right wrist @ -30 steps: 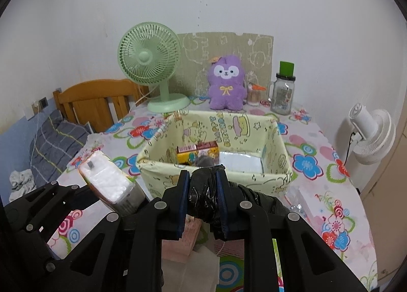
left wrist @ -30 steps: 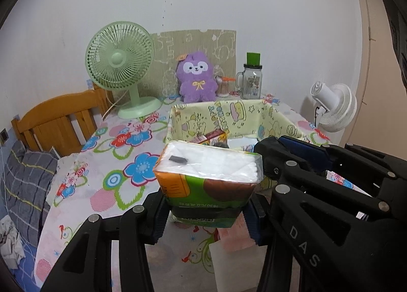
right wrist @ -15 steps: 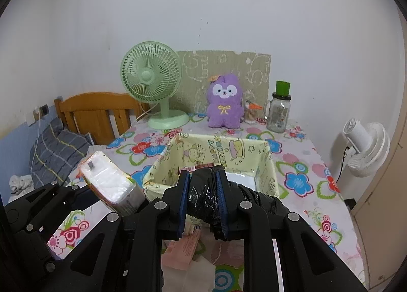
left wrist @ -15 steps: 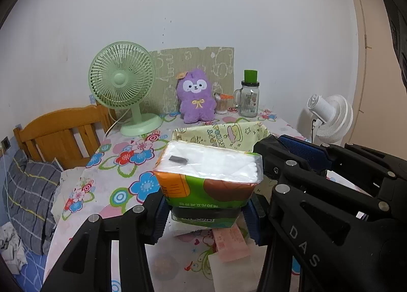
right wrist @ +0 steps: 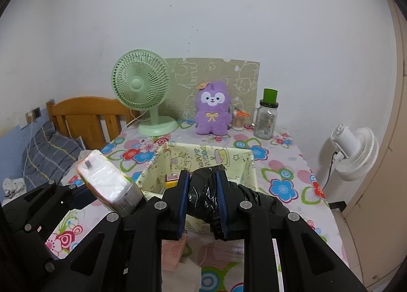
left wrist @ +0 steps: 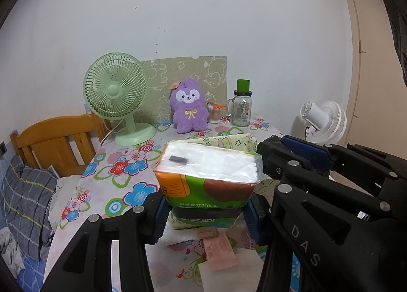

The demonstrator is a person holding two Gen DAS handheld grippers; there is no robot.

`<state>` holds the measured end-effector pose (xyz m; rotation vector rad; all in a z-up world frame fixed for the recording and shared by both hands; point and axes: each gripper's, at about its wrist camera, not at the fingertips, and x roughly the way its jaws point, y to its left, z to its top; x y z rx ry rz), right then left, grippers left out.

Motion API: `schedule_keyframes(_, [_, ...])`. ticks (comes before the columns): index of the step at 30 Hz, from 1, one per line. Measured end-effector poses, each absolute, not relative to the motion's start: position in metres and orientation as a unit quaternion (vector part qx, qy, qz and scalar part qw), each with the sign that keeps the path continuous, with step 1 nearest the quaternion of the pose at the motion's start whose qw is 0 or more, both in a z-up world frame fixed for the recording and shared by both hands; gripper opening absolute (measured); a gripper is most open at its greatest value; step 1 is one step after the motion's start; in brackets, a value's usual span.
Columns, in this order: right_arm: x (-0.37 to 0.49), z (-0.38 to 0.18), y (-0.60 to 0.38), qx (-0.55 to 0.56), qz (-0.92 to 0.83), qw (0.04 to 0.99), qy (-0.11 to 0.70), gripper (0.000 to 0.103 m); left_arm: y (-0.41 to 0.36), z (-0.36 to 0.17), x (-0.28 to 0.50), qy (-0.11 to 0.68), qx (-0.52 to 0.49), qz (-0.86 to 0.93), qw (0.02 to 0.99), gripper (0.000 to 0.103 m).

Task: Organize soft objects
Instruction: 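Lift and carry the black item and tissue pack over the fabric box with both tools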

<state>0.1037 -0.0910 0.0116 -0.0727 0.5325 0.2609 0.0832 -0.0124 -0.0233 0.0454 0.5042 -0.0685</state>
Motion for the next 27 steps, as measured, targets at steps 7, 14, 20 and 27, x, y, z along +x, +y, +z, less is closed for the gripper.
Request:
schedule_keyframes(7, [0.107, 0.011, -0.099, -0.037, 0.118, 0.957, 0.264, 0.024, -0.020, -0.024, 0.087, 0.250, 0.024, -0.042, 0.967, 0.052])
schedule_keyframes(14, [0.116, 0.009, -0.103, -0.036, 0.117, 0.956, 0.268, 0.024, -0.025, -0.025, 0.095, 0.253, 0.026, -0.042, 0.966, 0.052])
schedule_keyframes(20, [0.123, 0.006, -0.106, -0.036, 0.116, 0.955, 0.270, 0.024, -0.027, -0.026, 0.102, 0.256, 0.025, -0.041, 0.965, 0.052])
schedule_keyframes(27, [0.138, 0.002, -0.107, -0.036, 0.115, 0.954, 0.276, 0.024, -0.028, -0.031, 0.114, 0.260, 0.026, -0.041, 0.964, 0.052])
